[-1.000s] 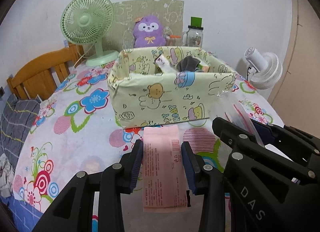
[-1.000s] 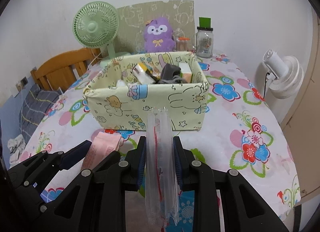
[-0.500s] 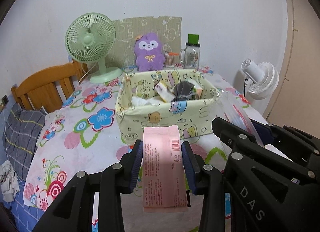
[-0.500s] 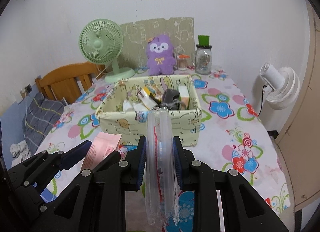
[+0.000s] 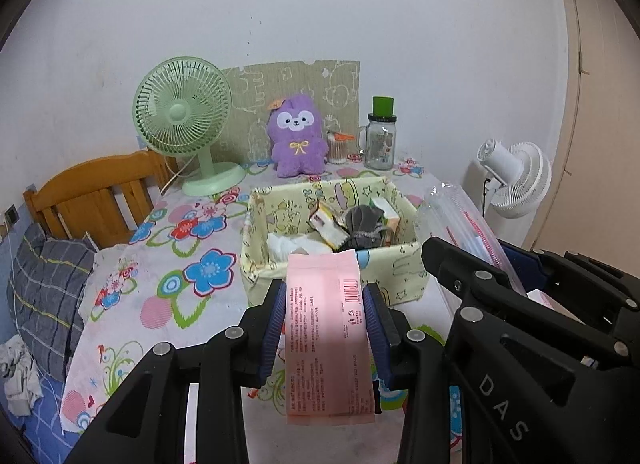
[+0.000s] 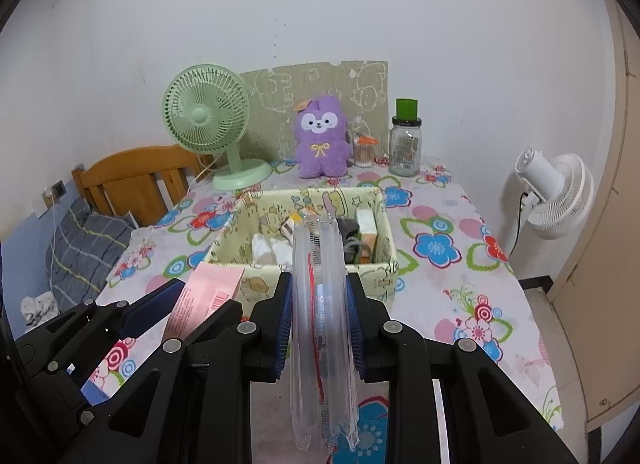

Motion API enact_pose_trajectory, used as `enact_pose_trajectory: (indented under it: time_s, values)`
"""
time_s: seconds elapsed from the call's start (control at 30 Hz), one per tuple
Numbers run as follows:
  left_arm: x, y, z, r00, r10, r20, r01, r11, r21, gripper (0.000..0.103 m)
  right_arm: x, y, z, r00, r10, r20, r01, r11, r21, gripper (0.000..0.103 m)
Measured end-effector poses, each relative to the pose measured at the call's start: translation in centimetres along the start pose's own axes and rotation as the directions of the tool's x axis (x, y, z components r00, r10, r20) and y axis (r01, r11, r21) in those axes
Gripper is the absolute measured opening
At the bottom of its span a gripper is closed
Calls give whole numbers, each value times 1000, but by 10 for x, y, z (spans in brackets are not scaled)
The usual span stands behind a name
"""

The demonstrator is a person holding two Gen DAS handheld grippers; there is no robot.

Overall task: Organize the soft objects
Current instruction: 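Carry the pen bag and pink packet up over the fabric box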

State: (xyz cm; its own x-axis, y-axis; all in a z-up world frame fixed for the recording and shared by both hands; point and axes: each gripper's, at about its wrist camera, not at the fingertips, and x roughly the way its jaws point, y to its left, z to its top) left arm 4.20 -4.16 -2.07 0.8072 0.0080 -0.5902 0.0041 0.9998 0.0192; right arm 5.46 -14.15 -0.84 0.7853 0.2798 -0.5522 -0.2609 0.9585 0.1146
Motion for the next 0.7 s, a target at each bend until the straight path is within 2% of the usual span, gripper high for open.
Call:
enact_pose_trajectory:
  time_s: [0.7]
  values:
    - [13, 9, 37, 1000, -3, 23, 3, 1000, -9, 39, 14, 2, 39, 1000, 17, 20, -16, 1000, -7, 29]
